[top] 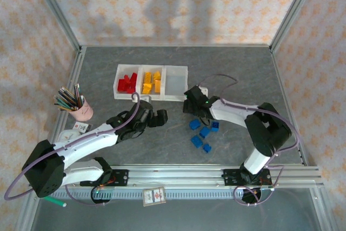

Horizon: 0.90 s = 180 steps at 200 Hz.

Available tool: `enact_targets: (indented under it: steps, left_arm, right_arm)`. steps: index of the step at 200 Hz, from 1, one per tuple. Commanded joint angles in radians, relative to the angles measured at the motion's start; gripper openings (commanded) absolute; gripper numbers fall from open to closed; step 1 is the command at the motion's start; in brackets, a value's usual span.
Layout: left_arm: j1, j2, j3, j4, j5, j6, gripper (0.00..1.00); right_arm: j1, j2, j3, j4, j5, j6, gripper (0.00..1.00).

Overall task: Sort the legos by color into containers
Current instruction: Pick up the lego from the center of the table.

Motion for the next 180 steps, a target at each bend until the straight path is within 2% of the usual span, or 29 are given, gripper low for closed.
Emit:
enact_targets:
  steps: [1,60,110,157,180]
  left_arm:
    - [-0.012,0.010,-0.011,0.063,-0.023,-0.048,0.99]
    - [-0.012,0.032,-0.014,0.073,-0.015,-0.061,0.99]
    - [-0.012,0.027,-0.010,0.065,-0.026,-0.066,0.99]
    - [-0.012,-0.016,0.013,0.024,-0.062,-0.066,0.99]
    - [-0.006,-0.046,0.024,0.004,-0.091,-0.053,0.99]
  right_arm:
    - [-0.002,0.048,0.054,0.016,0.039,0.009,0.76]
    - [-0.001,0.128,0.076,0.046,0.058,-0.019,0.50]
    - [0.005,0.097,0.065,0.040,0.069,-0.050,0.27]
    - [0.036,0.013,0.142,-0.042,0.108,-0.107,0.23]
    - [0.054,-0.001,0.221,-0.073,0.085,-0.130,0.23]
